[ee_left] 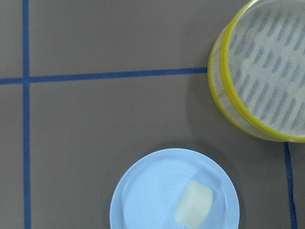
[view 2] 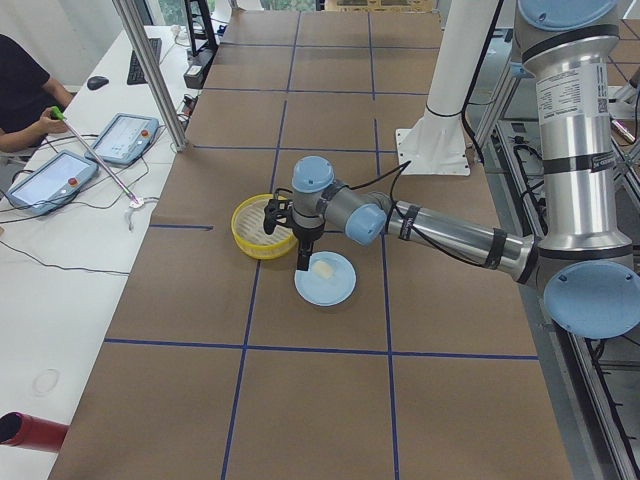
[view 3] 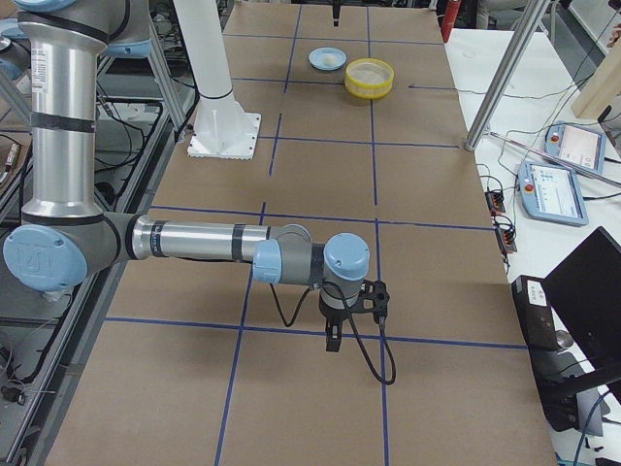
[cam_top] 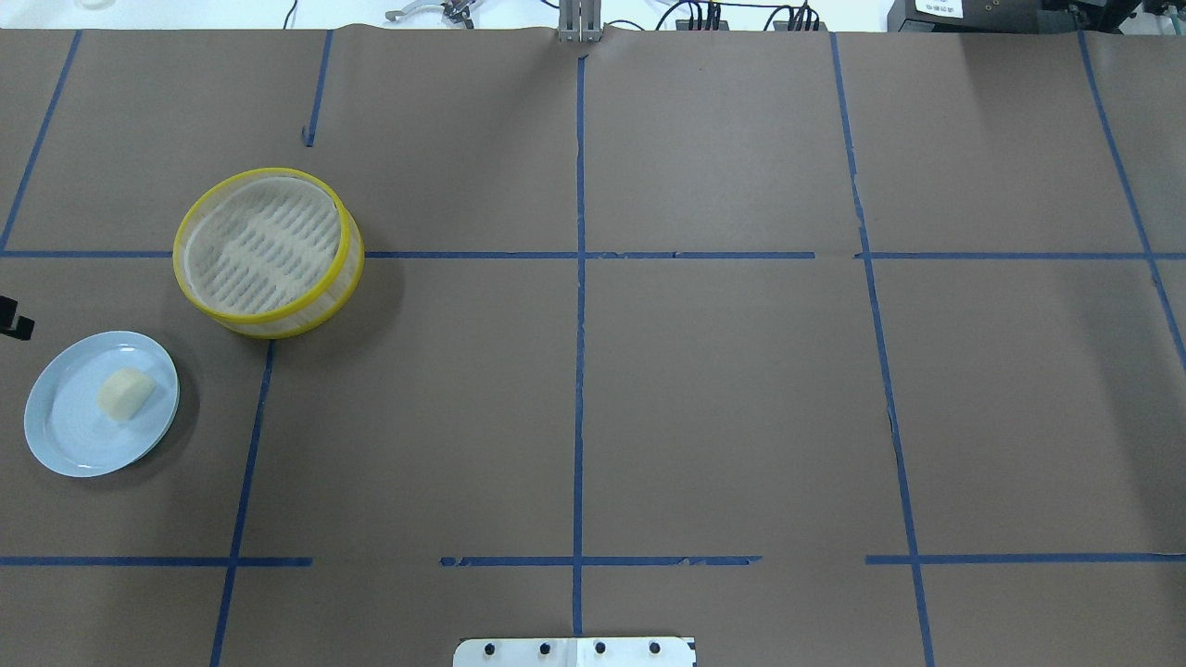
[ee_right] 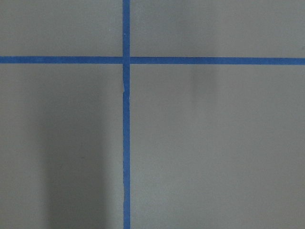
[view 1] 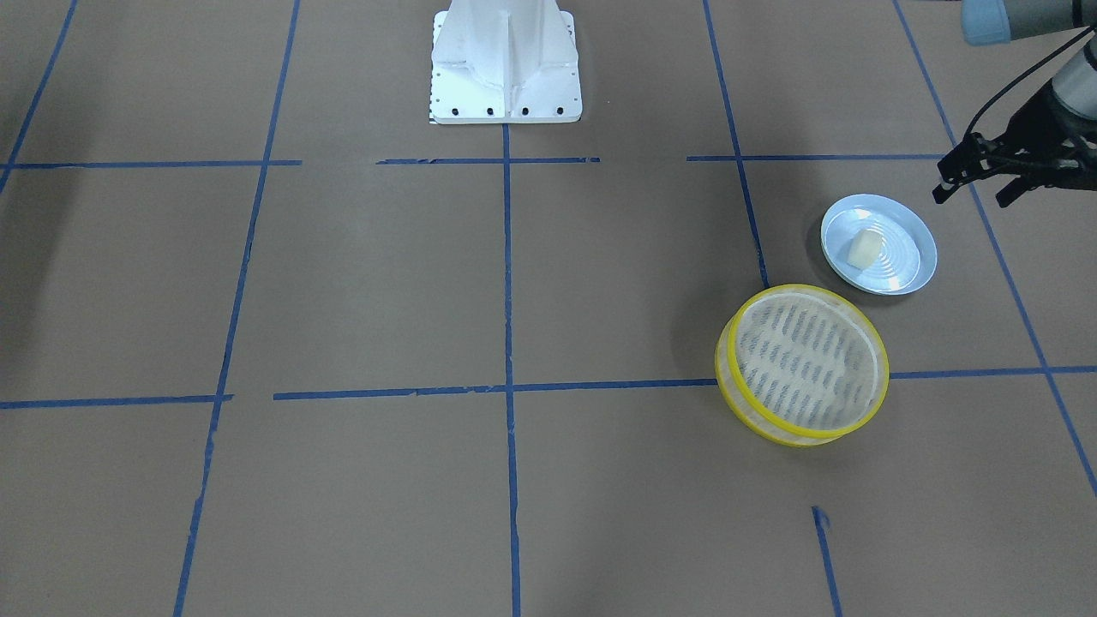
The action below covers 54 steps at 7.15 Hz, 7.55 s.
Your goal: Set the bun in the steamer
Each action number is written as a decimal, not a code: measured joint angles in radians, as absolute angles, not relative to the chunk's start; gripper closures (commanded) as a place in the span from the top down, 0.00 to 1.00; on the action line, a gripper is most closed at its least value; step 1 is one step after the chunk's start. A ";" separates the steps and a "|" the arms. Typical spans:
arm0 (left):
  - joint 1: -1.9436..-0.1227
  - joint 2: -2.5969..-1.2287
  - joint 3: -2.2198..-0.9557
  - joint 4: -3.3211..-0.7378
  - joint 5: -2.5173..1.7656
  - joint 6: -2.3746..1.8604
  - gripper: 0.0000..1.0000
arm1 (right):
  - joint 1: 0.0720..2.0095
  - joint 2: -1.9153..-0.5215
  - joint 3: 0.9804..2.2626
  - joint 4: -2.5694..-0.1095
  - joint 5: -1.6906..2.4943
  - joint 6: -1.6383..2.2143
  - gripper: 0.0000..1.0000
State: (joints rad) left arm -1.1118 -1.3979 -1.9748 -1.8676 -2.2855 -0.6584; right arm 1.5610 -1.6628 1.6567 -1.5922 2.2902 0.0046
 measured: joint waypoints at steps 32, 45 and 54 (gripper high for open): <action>-1.071 -1.731 -1.990 -1.353 -2.133 -0.483 0.20 | 1.560 -1.663 1.657 -1.592 2.290 0.005 1.00; -0.935 -2.054 -1.463 -1.674 -2.152 -0.636 0.38 | 1.561 -1.663 1.657 -1.592 2.290 0.005 1.00; -1.036 -1.906 -1.746 -1.720 -2.147 -0.626 1.00 | 1.560 -1.663 1.657 -1.592 2.290 0.005 1.00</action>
State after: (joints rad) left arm -1.0359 -1.9058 -1.7458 -1.7200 -2.1475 -0.6262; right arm 1.5602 -1.6628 1.6567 -1.5923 2.2902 0.0046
